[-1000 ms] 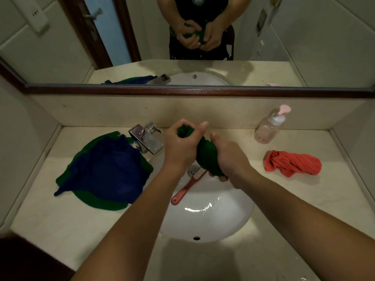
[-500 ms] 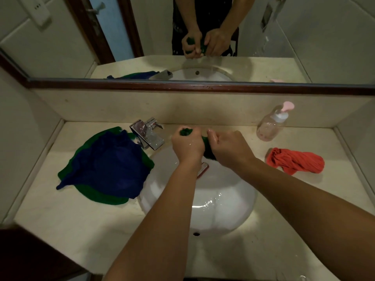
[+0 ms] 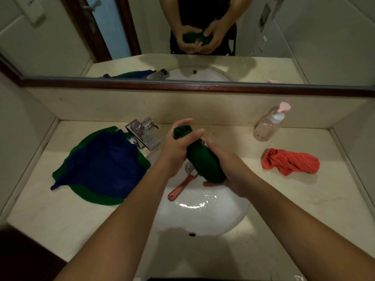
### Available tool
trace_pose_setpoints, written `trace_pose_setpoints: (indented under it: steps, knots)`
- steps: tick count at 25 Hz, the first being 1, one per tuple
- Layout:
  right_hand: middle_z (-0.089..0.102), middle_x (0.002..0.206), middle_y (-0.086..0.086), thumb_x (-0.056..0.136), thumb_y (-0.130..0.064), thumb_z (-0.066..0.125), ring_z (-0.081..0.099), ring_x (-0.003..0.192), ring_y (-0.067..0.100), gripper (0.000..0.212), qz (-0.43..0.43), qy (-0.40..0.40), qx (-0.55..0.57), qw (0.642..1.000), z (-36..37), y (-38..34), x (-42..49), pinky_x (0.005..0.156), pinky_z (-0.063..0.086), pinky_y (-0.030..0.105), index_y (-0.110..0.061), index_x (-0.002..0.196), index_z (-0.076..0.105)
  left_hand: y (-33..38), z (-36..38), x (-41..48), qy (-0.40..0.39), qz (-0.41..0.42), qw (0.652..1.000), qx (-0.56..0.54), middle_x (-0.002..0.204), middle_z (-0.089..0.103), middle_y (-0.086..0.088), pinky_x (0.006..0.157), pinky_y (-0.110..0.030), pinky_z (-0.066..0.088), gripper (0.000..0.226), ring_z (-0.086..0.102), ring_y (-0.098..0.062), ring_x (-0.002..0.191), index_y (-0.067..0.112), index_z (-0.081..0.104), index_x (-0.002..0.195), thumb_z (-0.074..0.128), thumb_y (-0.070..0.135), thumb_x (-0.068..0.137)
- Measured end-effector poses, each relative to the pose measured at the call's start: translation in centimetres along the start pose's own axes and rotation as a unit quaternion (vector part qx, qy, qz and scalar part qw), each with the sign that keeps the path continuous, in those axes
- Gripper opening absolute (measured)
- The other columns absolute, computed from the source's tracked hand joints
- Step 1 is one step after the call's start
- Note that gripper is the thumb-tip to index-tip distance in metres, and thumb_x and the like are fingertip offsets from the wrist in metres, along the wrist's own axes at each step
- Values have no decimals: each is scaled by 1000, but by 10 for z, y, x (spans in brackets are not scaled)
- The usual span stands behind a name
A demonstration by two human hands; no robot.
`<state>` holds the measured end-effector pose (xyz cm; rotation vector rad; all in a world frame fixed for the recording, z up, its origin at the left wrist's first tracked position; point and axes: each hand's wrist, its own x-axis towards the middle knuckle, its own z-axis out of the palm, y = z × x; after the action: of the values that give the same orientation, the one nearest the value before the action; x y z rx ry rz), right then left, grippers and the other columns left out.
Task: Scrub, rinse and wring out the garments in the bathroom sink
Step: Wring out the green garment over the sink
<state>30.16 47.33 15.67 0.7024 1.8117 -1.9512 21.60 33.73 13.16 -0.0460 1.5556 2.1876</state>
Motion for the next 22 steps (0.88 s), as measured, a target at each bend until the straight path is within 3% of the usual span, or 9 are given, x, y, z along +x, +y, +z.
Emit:
trace_pose_setpoints:
  steps: [3, 7, 9, 12, 14, 15, 17, 19, 22]
  knots:
    - [73, 113, 10, 95, -69, 51, 73, 101, 31, 50, -15, -25, -12, 999, 2, -2, -8, 78, 64, 50, -29, 120, 67, 10, -2, -7, -37, -4, 996, 78, 119, 57, -13, 82, -34, 59, 55, 64, -29, 103, 21, 63, 121, 86, 30, 71]
    - [70, 110, 21, 96, -63, 53, 68, 82, 29, 53, -8, -65, 23, 998, -3, -5, -13, 59, 54, 35, -19, 125, 62, 26, -11, -9, -116, -4, 977, 177, 110, 62, -9, 79, -29, 57, 49, 64, -22, 99, 16, 60, 118, 80, 38, 80]
    - [68, 100, 20, 97, -56, 54, 63, 73, 28, 53, 19, -100, 99, 990, -7, -5, -17, 53, 49, 30, -12, 127, 62, 38, -19, -5, -192, -22, 965, 176, 128, 58, -11, 92, -34, 55, 57, 62, -23, 114, 20, 63, 125, 76, 38, 73]
    - [65, 95, 19, 94, -55, 55, 59, 62, 27, 62, 37, -150, 148, 977, -9, -7, -18, 44, 43, 25, -6, 132, 57, 48, -20, 1, -208, 30, 951, 227, 162, 27, 6, 105, -39, 50, 59, 46, -20, 136, 39, 69, 125, 79, 40, 66]
    - [65, 90, 17, 93, -55, 55, 58, 58, 26, 63, 43, -153, 151, 976, -6, -8, -17, 40, 41, 23, -5, 130, 57, 43, -14, 3, -250, 15, 959, 130, 164, 28, 0, 110, -43, 46, 68, 44, -27, 141, 36, 62, 135, 77, 26, 69]
    - [66, 89, 17, 93, -56, 55, 58, 57, 26, 62, 48, -150, 155, 975, -4, -9, -16, 39, 41, 22, -5, 128, 58, 39, -11, 2, -280, 3, 959, 50, 157, 41, -7, 111, -47, 45, 63, 49, -32, 138, 28, 63, 133, 73, 17, 73]
    - [66, 89, 19, 95, -57, 53, 57, 56, 26, 63, 68, -137, 182, 971, -3, -10, -17, 37, 40, 22, -3, 124, 63, 34, -6, 0, -294, 17, 955, -43, 125, 68, -15, 107, -58, 46, 35, 62, -41, 121, 16, 73, 108, 67, 3, 75]
    - [66, 86, 20, 97, -56, 46, 56, 55, 27, 63, 100, -99, 215, 966, -3, -11, -16, 36, 37, 21, 0, 120, 64, 29, -5, -1, -259, 47, 964, -47, 90, 70, -13, 101, -63, 48, 13, 69, -43, 100, 11, 68, 83, 68, 1, 75]
    - [68, 78, 18, 103, -57, 38, 59, 55, 27, 63, 84, 0, 163, 983, 0, -13, -10, 38, 38, 23, -1, 118, 63, 18, 2, -6, -137, 68, 988, -21, 78, 64, -11, 89, -61, 52, 13, 68, -39, 85, 13, 64, 78, 78, 14, 75]
